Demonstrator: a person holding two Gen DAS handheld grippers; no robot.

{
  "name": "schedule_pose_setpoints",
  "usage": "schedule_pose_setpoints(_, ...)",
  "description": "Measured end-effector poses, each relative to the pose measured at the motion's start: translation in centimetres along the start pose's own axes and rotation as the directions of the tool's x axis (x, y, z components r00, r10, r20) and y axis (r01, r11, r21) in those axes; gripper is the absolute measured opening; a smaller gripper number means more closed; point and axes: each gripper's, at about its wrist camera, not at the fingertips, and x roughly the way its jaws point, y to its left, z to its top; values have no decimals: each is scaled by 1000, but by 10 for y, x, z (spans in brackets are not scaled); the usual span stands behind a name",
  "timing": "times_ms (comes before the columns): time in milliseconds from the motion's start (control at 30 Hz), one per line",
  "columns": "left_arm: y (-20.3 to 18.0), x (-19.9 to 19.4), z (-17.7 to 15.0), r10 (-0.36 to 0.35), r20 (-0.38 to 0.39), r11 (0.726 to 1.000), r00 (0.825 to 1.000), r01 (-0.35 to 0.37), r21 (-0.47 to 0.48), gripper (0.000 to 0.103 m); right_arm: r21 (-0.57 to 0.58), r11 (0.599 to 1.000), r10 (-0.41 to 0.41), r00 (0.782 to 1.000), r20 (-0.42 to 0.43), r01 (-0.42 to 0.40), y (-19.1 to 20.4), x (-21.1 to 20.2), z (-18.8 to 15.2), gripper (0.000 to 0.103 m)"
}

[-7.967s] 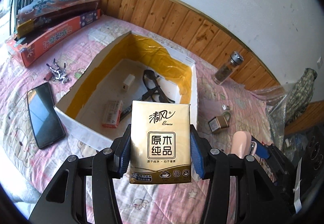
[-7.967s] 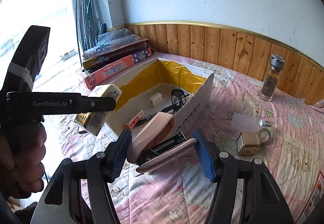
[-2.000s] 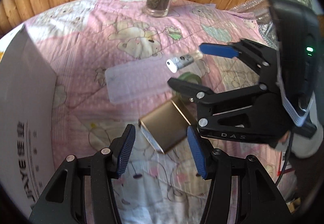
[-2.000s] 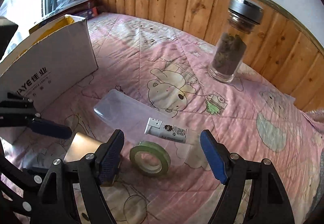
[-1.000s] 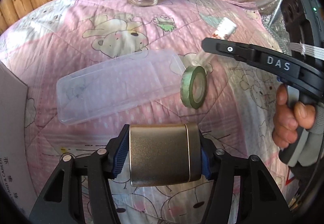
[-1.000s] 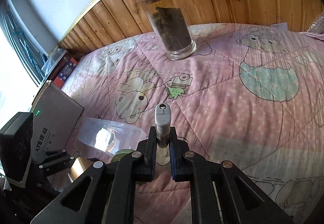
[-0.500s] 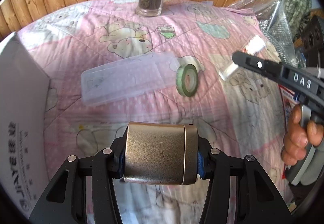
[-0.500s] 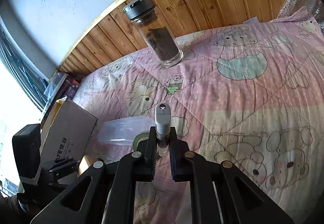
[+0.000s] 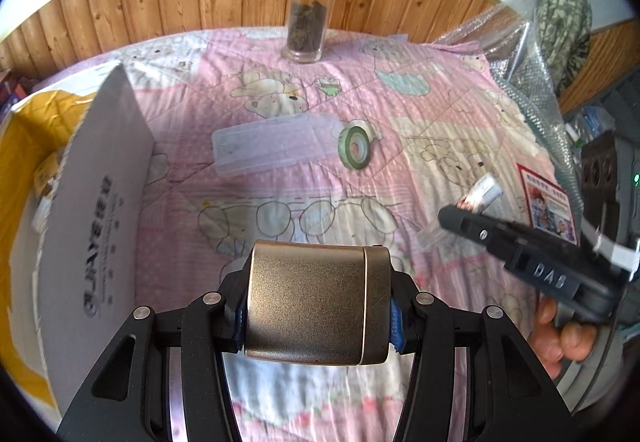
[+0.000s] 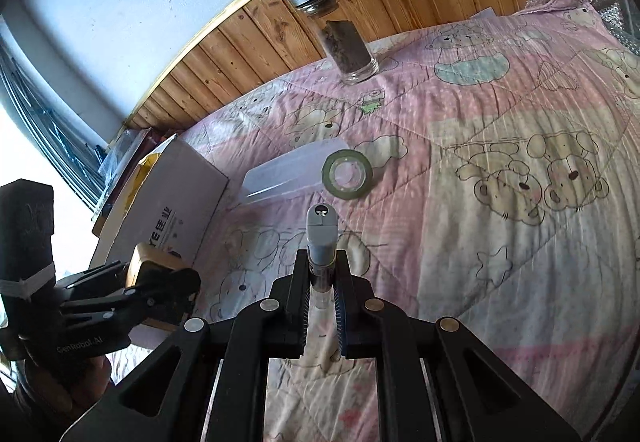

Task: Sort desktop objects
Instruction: 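Carry the gold tin and white tube with both tools over the box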

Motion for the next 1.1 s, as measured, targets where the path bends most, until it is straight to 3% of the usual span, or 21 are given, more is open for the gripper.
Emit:
schedule_pose_setpoints(733,27,-82,-64,-7,107,997,994,15,-75,53,-127,992,25,999,-24,-28,89,-30,-74,12)
schedule_pose_setpoints(1100,54,-123,-83,-16,174,992,985,38,-123,53,-236,970,47,999,-23,-51,144,-37,-87,12)
